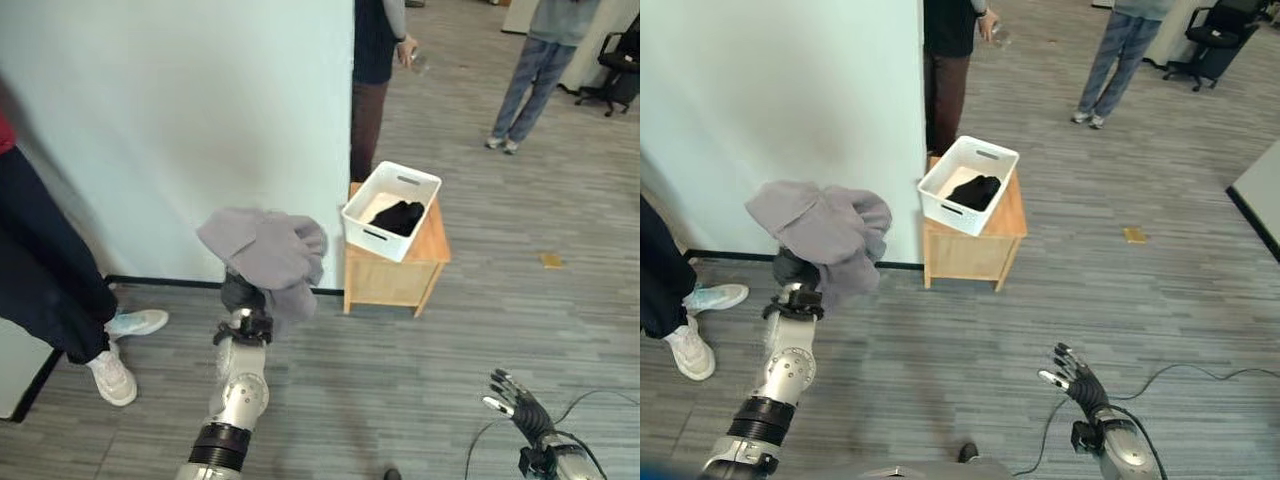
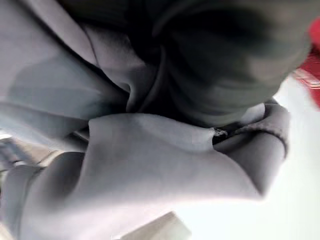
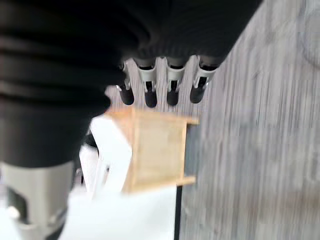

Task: Pick up bed clothes into laundry basket.

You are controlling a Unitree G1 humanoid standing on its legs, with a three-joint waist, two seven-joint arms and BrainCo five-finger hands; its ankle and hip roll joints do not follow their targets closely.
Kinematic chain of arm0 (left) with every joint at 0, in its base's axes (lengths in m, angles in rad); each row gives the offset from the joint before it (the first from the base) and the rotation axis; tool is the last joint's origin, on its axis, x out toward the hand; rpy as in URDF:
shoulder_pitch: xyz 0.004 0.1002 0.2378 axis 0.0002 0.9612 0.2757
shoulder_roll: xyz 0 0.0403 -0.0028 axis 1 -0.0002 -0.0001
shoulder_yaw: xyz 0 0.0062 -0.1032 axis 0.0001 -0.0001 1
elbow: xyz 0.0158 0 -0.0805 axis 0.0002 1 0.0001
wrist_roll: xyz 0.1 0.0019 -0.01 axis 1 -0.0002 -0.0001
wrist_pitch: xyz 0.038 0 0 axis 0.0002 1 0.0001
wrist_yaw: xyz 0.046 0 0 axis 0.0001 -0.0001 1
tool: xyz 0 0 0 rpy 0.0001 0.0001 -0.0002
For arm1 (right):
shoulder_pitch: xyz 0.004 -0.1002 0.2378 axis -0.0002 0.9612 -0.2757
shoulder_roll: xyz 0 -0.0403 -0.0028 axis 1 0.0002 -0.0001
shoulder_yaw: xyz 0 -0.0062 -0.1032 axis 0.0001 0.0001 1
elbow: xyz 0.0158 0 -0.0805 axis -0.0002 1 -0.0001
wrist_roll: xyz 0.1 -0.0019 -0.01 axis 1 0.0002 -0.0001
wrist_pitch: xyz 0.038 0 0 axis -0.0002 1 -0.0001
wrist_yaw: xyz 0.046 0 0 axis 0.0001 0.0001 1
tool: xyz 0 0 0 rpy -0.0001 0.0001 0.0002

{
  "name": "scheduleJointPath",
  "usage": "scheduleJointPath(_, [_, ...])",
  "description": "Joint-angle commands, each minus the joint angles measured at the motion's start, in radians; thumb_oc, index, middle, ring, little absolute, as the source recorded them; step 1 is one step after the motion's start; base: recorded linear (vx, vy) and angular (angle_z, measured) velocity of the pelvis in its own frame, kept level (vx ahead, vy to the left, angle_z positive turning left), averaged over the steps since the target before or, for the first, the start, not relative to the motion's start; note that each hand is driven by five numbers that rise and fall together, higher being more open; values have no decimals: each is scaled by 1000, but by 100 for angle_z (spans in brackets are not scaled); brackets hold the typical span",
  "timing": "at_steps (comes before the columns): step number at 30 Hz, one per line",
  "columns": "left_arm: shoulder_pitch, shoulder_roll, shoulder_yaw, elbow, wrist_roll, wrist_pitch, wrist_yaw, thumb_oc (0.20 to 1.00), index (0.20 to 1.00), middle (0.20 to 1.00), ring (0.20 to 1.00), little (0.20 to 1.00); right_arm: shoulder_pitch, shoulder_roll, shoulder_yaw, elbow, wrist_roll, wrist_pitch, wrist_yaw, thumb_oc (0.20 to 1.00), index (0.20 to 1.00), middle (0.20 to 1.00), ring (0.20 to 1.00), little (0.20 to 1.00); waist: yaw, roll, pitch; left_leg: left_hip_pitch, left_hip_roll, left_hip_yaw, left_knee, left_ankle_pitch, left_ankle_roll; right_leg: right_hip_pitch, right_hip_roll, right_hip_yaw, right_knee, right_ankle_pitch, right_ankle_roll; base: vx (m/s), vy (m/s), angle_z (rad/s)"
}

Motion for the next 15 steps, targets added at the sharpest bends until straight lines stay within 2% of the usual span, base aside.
scheduleJointPath(1, [-55,33,1,-97,3,-36,-48,200,200,200,200,200,-59,-40,-18,-67,20,-50,14,1000,1000,1000,1000,1000,56,-7,48,-40,-88,-232,-49,55,-29,63,-12,80,63,-79,75,10,-4,-87])
scheduleJointPath(2, [-22,27,-19,-93,3,-24,-58,200,200,200,200,200,-77,-45,6,-56,17,-43,26,1000,1000,1000,1000,1000,96,-16,57,-96,-192,-456,-122,15,19,47,-19,143,70,-62,77,22,-1,-115])
scheduleJointPath(4, [-11,29,-51,-87,-7,-2,-86,200,200,200,200,200,-86,-52,24,-37,9,-40,36,1000,1000,1000,1000,1000,103,-15,59,-108,-210,-535,-183,21,24,41,-13,175,65,-59,84,71,10,-135])
scheduleJointPath(6, [-6,41,-89,-88,-11,23,-115,200,200,200,200,200,-104,-68,39,-29,-2,-40,42,1000,1000,1000,1000,1000,119,-8,64,-147,-239,-612,-227,62,25,40,-1,207,58,-55,81,118,37,-38])
scheduleJointPath(7, [2,42,-88,-78,-12,27,-122,200,200,200,200,200,-113,-72,52,-16,-14,-44,46,1000,1000,1000,1000,1000,126,-3,69,-152,-250,-633,-231,62,28,36,6,223,68,-55,82,114,41,-38])
scheduleJointPath(9, [12,43,-99,-87,-17,42,-132,200,200,200,200,200,-110,-58,59,-20,-12,-34,55,1000,1000,1000,1000,1000,116,0,60,-126,-250,-596,-246,51,37,46,10,237,53,-65,88,120,93,-66])
scheduleJointPath(12, [-6,52,-109,-88,-18,40,-131,200,200,200,200,200,-132,-48,82,-27,-12,-38,58,1000,1000,1000,1000,1000,112,9,46,-95,-267,-582,-273,45,50,43,1,256,52,-58,97,139,143,-51])
scheduleJointPath(15, [15,61,-73,-115,-30,35,-123,200,200,200,200,200,-127,-39,101,-43,-35,-26,76,1000,1000,1000,1000,1000,122,27,27,-37,-288,-528,-295,12,81,40,-32,271,123,-75,120,251,227,-59])
